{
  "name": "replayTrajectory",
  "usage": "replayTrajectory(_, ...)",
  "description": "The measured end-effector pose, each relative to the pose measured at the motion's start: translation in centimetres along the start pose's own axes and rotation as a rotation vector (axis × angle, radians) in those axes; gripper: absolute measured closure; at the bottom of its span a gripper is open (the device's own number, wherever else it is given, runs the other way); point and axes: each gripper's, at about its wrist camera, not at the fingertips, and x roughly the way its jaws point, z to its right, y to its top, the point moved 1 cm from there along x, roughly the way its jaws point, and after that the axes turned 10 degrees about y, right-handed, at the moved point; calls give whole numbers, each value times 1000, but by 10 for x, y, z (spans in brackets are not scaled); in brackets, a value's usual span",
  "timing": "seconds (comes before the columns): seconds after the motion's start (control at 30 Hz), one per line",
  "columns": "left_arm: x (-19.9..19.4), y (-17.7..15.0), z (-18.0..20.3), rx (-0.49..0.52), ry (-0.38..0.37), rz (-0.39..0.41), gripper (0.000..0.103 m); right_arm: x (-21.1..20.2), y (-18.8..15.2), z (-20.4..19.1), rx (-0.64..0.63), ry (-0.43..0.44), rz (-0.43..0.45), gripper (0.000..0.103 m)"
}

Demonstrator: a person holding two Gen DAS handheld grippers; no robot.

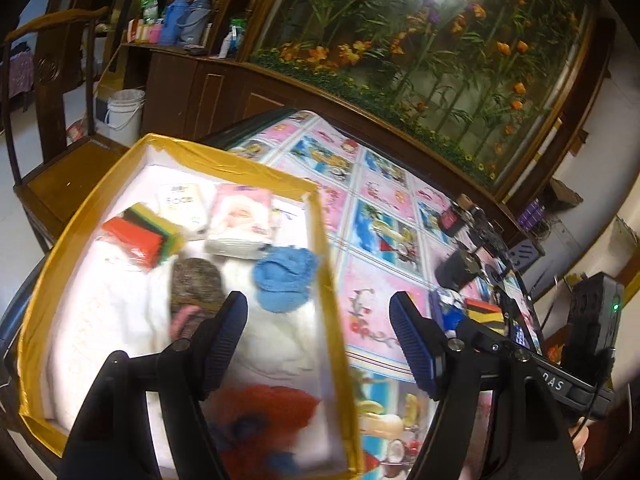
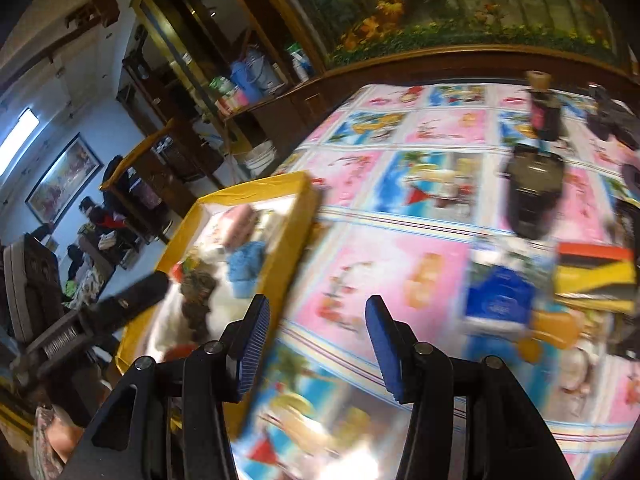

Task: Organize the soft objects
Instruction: 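Move both open tools back to the table toward the remaining items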

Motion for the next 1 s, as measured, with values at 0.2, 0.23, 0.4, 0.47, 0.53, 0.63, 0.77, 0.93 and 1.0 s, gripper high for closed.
replayTrajectory(0.2,18,-20,75,140,-42,-55,30,-86,-4,83,178,-79,161,49)
replayTrajectory(0.23,22,-25,86,163,-48,-69,30,-97,-2,93,204,-87,188,49)
replayTrajectory(0.4,52,-42,145,262,-68,-140,30,-135,-6,120,297,-108,260,43)
replayTrajectory(0.47,63,-42,161,269,-78,-170,30,-138,-7,122,314,-95,260,43)
replayTrajectory(0.53,75,-40,178,268,-84,-184,26,-139,-9,121,320,-77,257,43)
replayTrajectory(0.63,94,-39,199,300,-21,-184,16,-137,-10,118,327,-46,248,43)
replayTrajectory(0.77,113,-40,220,333,-6,-209,16,-132,-13,112,319,-19,237,42)
replayTrajectory(0.93,138,-43,238,366,34,-225,16,-128,-15,111,327,0,222,41)
replayTrajectory(1.0,151,-45,241,356,39,-250,16,-129,-15,112,325,-7,226,41)
